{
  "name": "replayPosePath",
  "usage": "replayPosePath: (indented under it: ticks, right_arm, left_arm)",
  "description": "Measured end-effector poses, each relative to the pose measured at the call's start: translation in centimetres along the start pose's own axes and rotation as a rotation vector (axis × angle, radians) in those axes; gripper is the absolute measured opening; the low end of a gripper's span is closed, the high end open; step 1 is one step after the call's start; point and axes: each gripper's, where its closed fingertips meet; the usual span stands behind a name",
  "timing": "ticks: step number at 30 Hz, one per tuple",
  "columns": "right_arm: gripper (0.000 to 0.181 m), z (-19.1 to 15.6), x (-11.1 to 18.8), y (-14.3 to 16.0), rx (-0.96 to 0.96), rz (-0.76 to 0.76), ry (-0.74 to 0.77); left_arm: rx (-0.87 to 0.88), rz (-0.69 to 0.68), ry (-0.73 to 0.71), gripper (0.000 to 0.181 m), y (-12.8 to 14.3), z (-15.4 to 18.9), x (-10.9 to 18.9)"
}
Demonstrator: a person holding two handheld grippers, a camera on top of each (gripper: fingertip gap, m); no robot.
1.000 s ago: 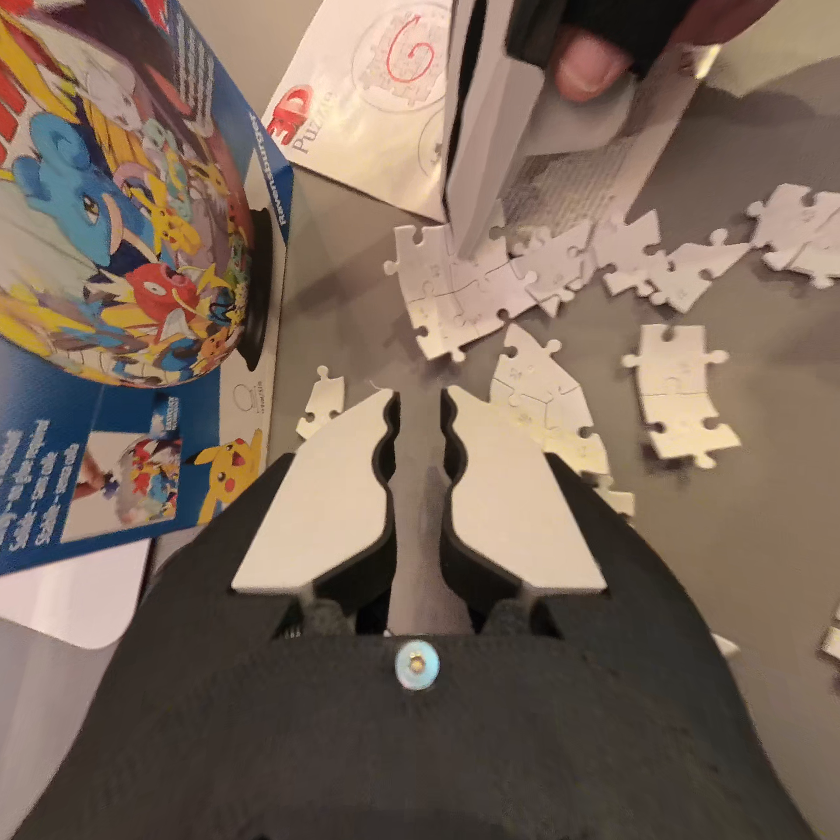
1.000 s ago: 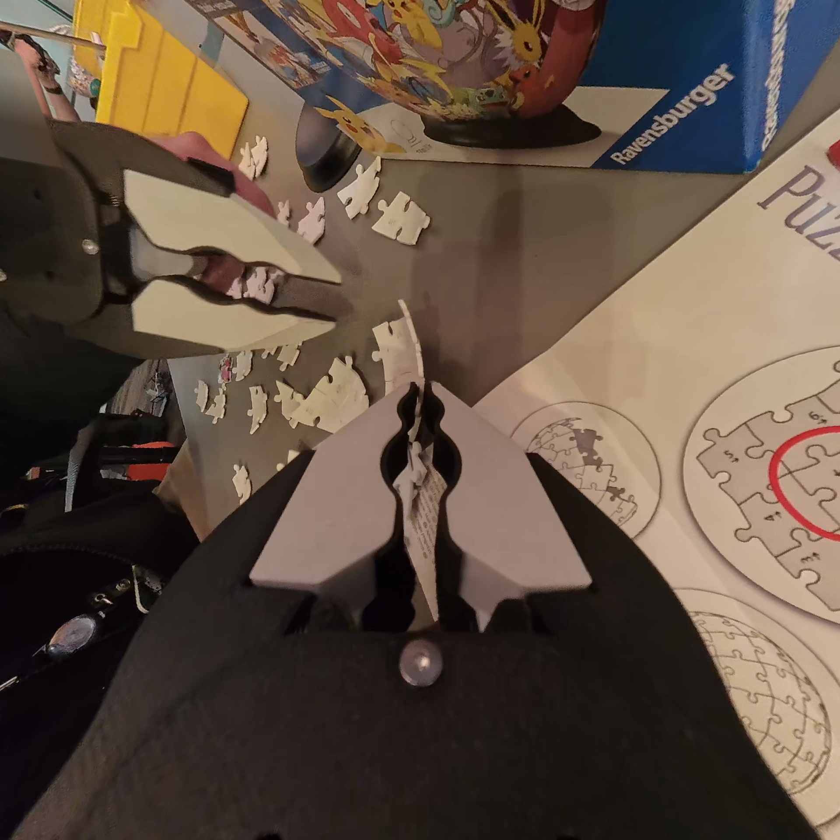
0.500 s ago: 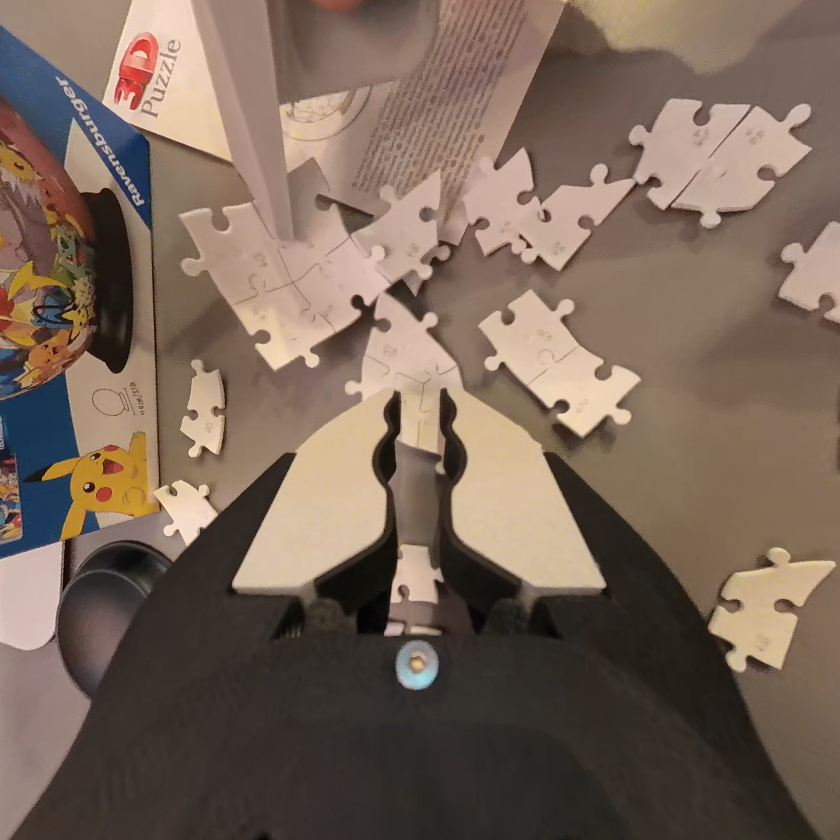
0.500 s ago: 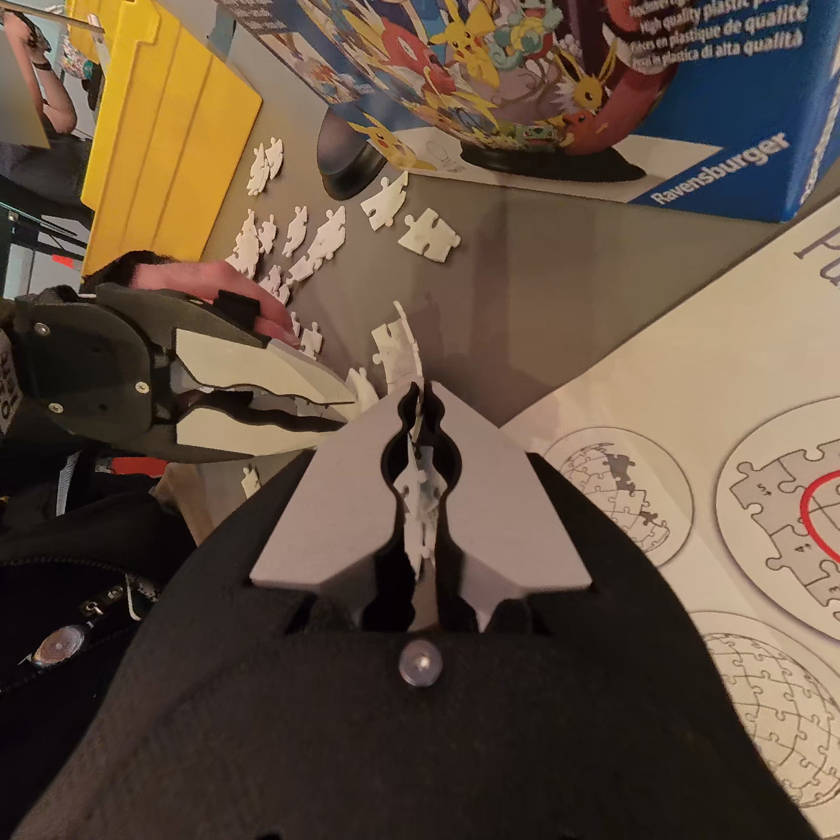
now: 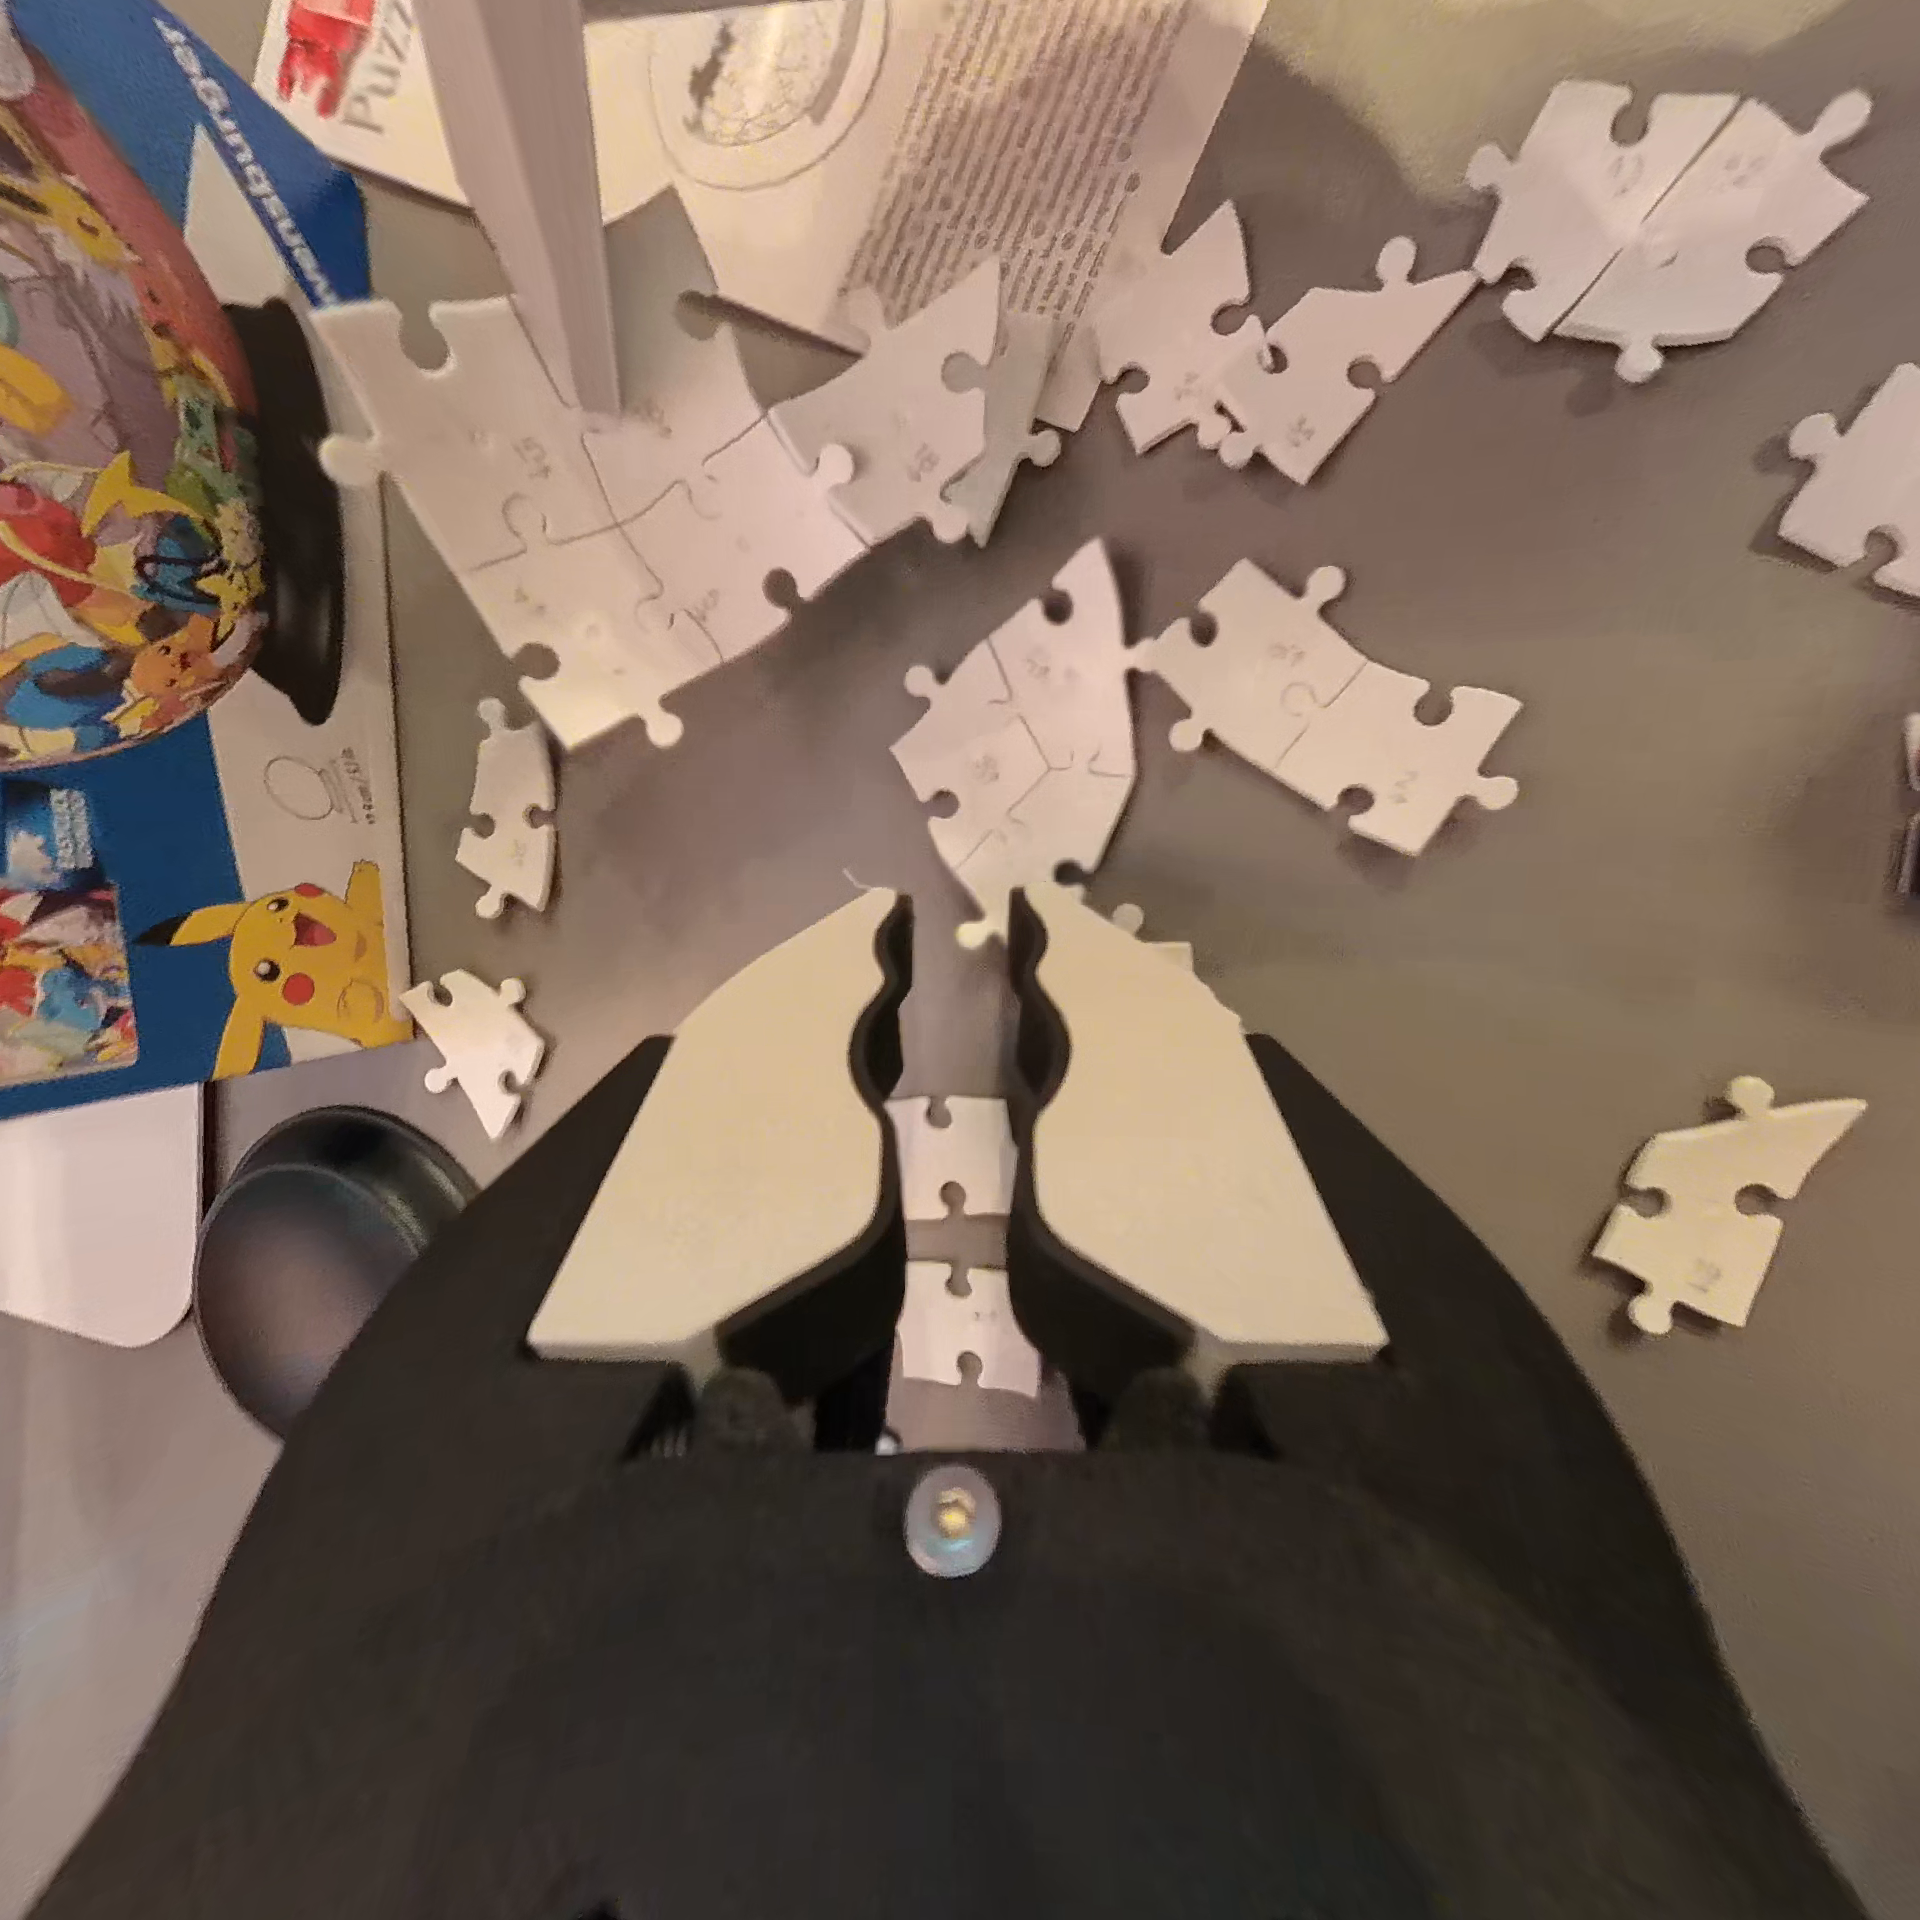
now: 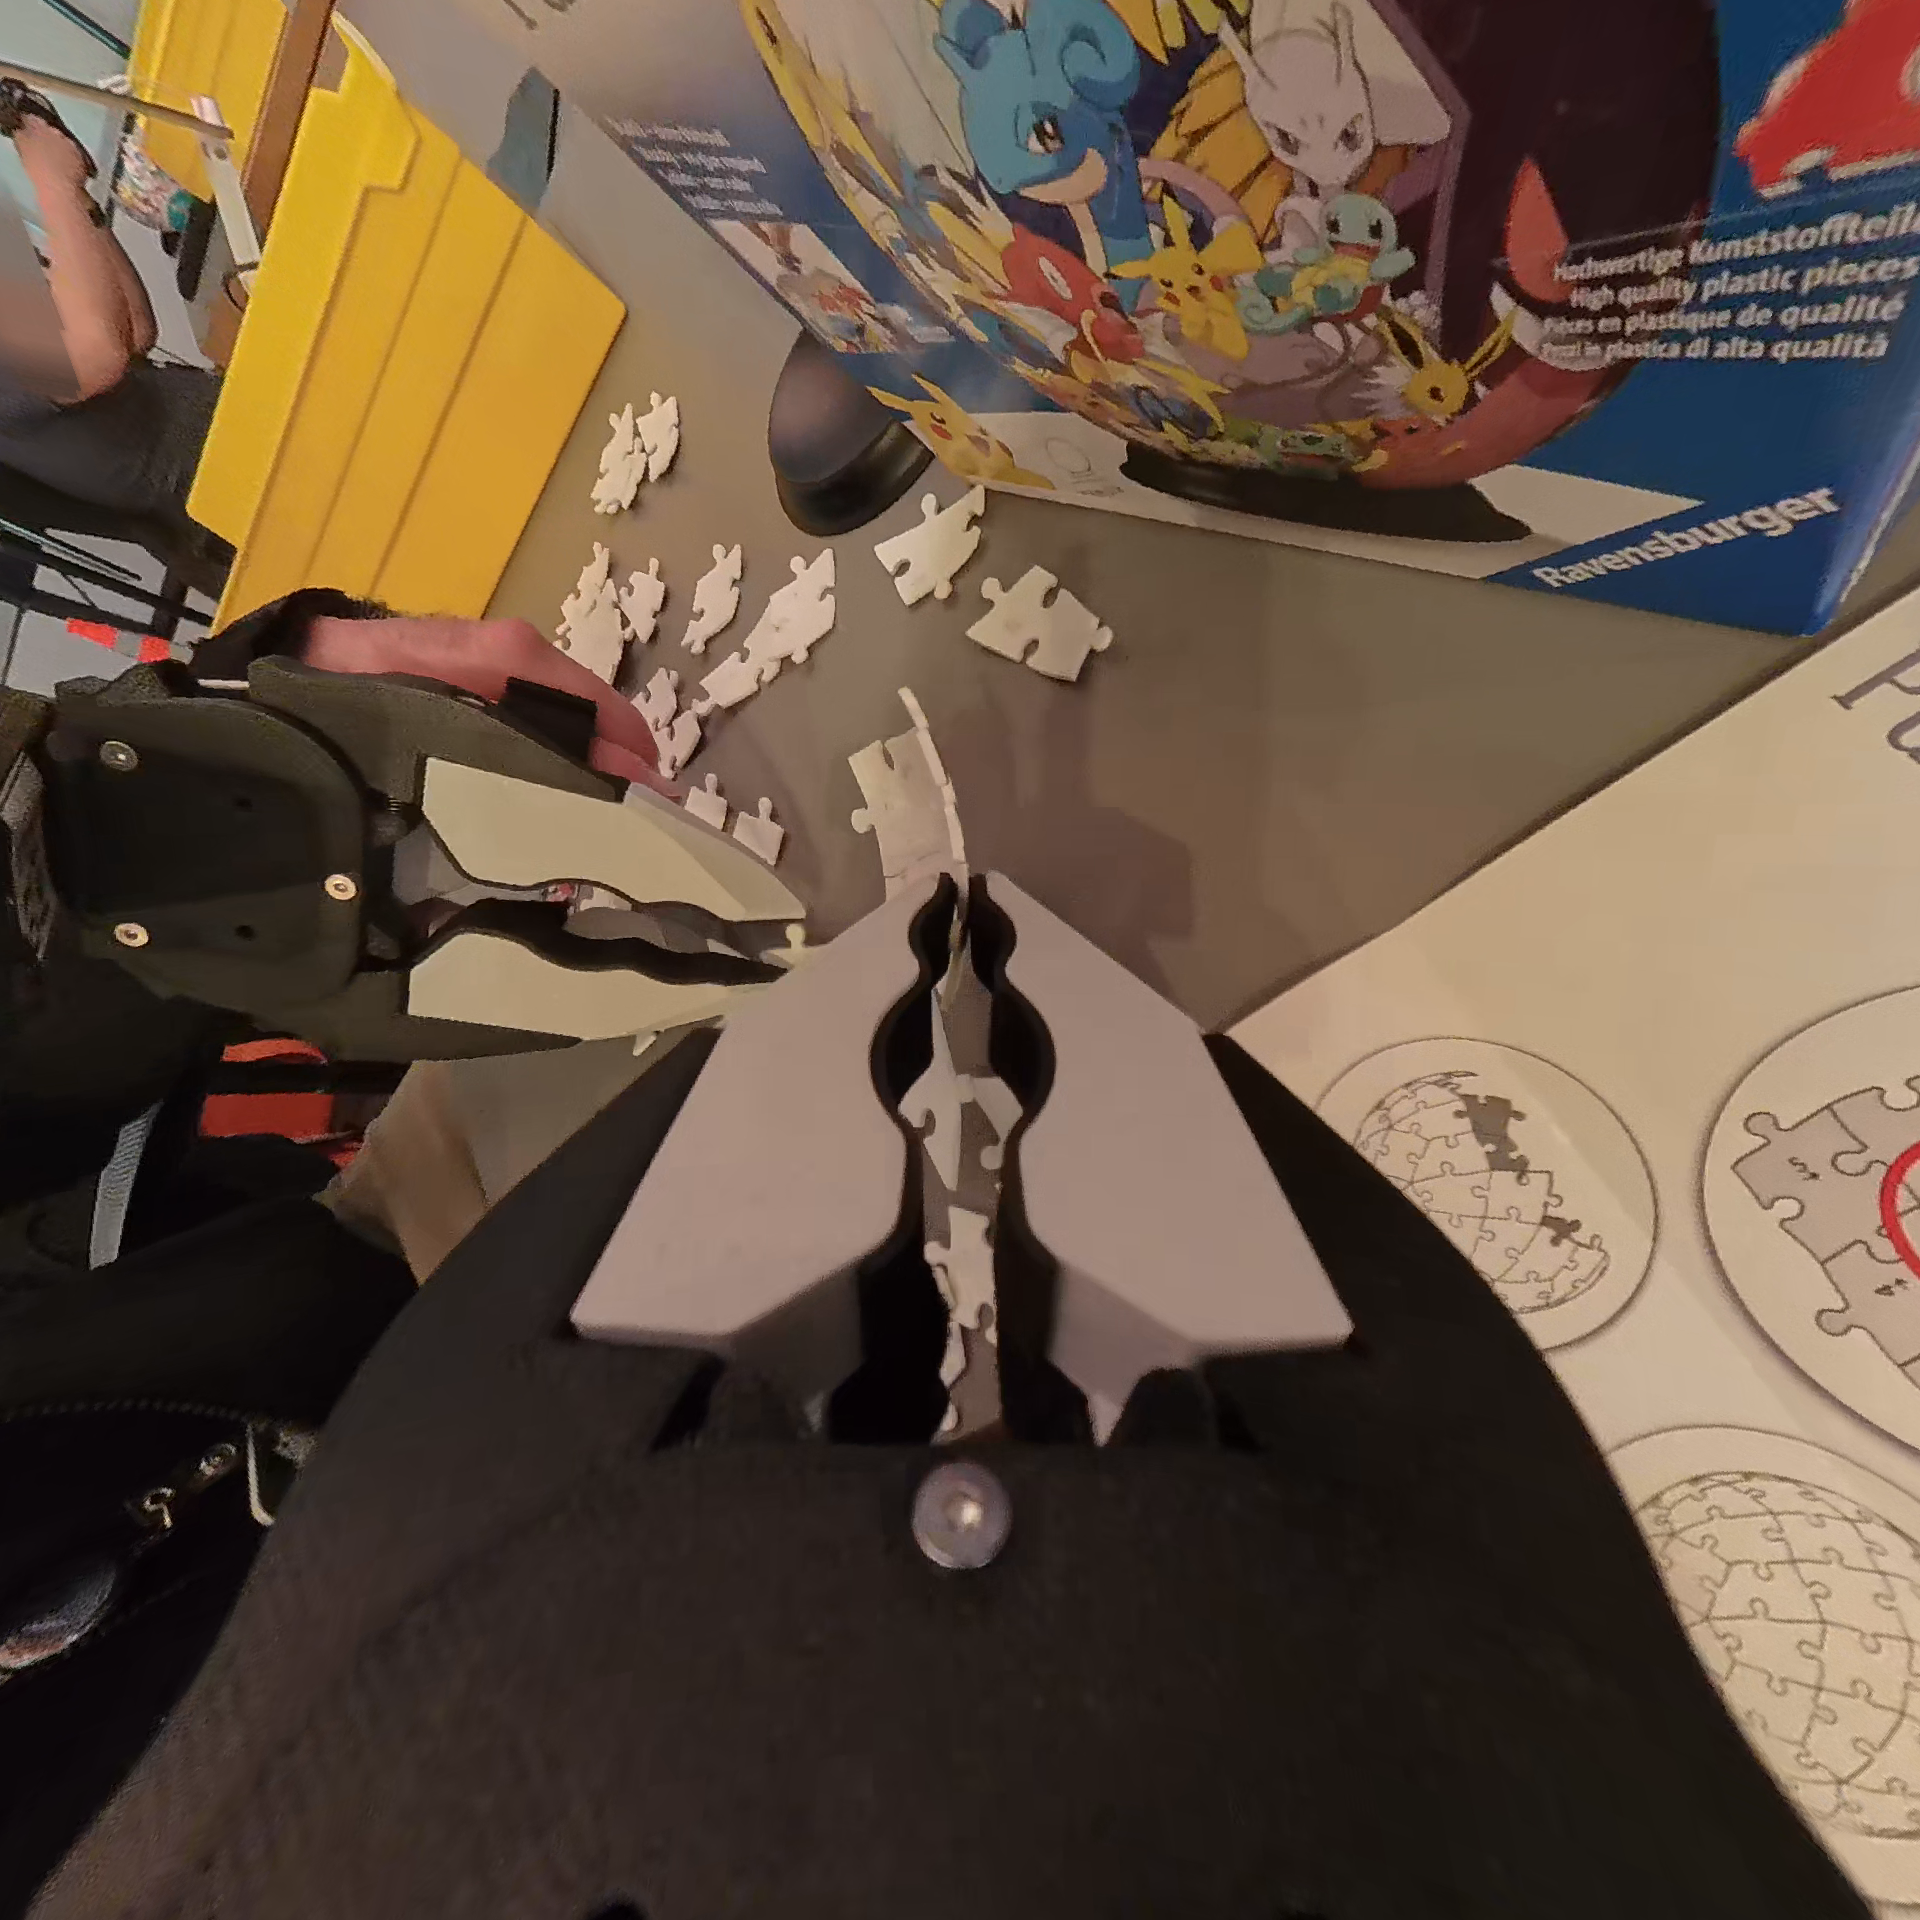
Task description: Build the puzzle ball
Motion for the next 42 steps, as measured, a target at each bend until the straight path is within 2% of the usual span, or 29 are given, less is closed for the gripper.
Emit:
replayPosePath:
  ticks: [10, 26, 34, 37, 42]
  right_arm:
    - [0.001, 0.1, 0.5, 0.1, -0.007, 0.039, 0.011]
    - [0.001, 1.3, -0.1, 0.9, -0.01, 0.011, -0.002]
    - [0.001, 1.6, -0.3, 1.0, -0.01, 0.011, -0.004]
    - [0.001, 1.5, -0.5, 0.9, -0.006, 0.012, -0.008]
    - [0.001, 1.2, -1.0, 1.3, 0.006, -0.008, -0.012]
  left_arm:
    - [0.113, 0.13, -0.062, 0.027, -0.6, -0.4, 2.7]
    - [0.063, 0.059, -0.038, 0.026, -1.6, 0.9, -0.9]
    - [0.066, 0.038, -0.046, 0.022, -0.7, 0.0, -0.8]
    - [0.053, 0.067, -0.031, 0.022, -1.4, 0.6, -0.5]
    - [0.01, 0.039, -0.023, 0.025, -1.5, 1.5, -1.3]
Point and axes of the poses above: each gripper's, where its closed fingertips meet, x back along the fingers, y out of its underside, z = x × y across the jaws, and after that the axes turned 7 degrees about y, right-handed
